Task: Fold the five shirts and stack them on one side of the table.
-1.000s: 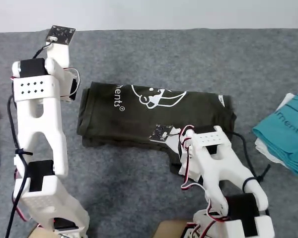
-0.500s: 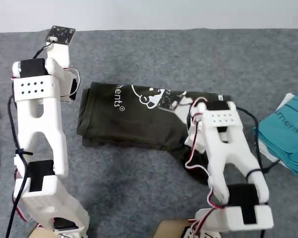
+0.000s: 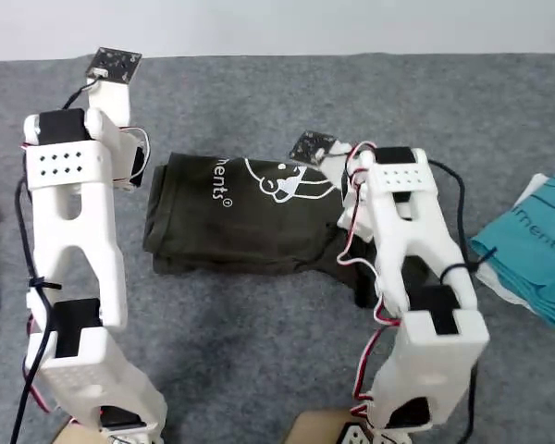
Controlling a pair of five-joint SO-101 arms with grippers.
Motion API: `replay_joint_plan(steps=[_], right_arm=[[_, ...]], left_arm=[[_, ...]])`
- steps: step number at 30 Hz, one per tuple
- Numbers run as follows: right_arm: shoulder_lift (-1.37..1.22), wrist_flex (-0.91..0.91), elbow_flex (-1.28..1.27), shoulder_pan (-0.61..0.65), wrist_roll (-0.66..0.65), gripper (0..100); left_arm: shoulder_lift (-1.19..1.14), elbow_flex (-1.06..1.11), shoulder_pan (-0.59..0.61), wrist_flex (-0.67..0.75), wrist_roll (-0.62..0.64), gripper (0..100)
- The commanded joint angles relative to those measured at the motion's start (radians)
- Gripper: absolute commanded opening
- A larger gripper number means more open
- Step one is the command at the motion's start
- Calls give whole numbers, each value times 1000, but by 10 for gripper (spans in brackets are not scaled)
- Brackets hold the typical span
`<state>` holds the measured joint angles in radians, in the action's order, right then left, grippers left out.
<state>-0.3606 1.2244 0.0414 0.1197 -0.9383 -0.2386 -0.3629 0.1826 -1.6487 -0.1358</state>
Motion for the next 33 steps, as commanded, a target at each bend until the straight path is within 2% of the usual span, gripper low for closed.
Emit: replay_joint_plan(steps=[1, 10, 13, 18, 27, 30, 33], right_arm=[[-33, 7, 138, -10, -9, 15], [-166, 12, 272, -10, -8, 28], [-188, 56, 284, -12, -3, 113], [-194, 88, 342, -27, 110, 217], [-196, 179, 502, -79, 112, 217], [-185, 265, 522, -108, 112, 201], [-173, 409, 555, -111, 109, 145]], left_arm=[[61, 18, -6, 15, -3, 3], [61, 64, -5, 18, -3, 3], [61, 65, -8, 29, -3, 3], [61, 67, -9, 32, -3, 3], [61, 67, -11, 32, -3, 3], [61, 67, -11, 32, -3, 3], [61, 67, -11, 32, -3, 3]])
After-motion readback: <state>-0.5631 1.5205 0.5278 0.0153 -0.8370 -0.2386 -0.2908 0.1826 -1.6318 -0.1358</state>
